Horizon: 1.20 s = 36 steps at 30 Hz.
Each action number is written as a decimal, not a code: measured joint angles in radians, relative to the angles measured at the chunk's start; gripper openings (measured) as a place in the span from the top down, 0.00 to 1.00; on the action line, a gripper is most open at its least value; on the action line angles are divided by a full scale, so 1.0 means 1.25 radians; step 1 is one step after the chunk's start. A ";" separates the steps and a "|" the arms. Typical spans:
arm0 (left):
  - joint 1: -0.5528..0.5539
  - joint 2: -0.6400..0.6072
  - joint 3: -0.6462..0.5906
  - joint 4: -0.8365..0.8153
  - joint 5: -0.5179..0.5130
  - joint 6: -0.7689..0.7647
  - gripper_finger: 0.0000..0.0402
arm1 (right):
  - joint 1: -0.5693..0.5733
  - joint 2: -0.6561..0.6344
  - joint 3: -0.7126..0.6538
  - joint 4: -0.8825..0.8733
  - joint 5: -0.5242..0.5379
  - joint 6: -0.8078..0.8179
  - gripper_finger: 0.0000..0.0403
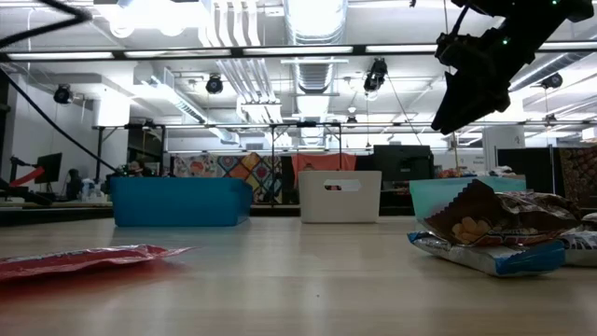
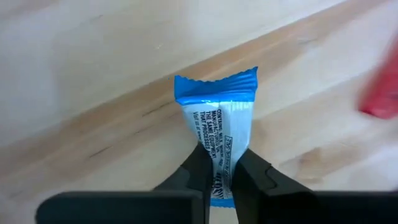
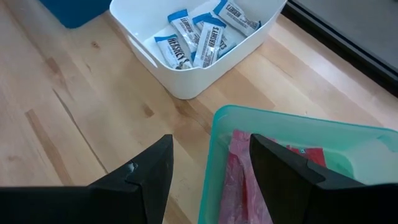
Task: Sort candy
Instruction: Put the white chocolate into the white bin
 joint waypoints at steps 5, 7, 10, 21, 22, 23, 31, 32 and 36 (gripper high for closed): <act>0.011 -0.067 0.000 -0.001 -0.145 0.114 0.96 | 0.018 -0.001 0.000 0.029 -0.006 -0.023 0.50; 0.022 -0.103 0.000 0.000 -0.225 0.184 0.95 | 0.029 -0.001 0.000 0.067 -0.026 -0.050 0.50; 0.056 -0.160 0.000 0.021 -0.334 0.344 0.95 | 0.050 0.001 -0.001 0.148 -0.052 -0.111 0.50; 0.312 -0.247 0.001 0.483 -0.303 1.359 0.95 | 0.121 0.089 -0.016 0.430 -0.063 -0.270 0.50; 0.338 -0.244 0.001 0.510 -0.282 1.427 0.95 | 0.127 0.103 -0.016 0.455 -0.063 -0.273 0.50; 0.363 -0.239 0.001 0.528 -0.269 1.487 0.95 | 0.132 0.118 -0.016 0.481 -0.063 -0.278 0.50; 0.513 -0.145 0.001 0.645 -0.267 1.715 0.95 | 0.164 0.282 -0.017 0.829 -0.121 -0.380 0.50; 0.522 -0.133 0.001 0.648 -0.265 1.723 0.95 | 0.165 0.304 -0.017 0.887 -0.123 -0.396 0.50; 0.545 -0.106 0.000 0.654 -0.265 1.733 0.95 | 0.164 0.376 -0.006 1.045 -0.119 -0.460 0.50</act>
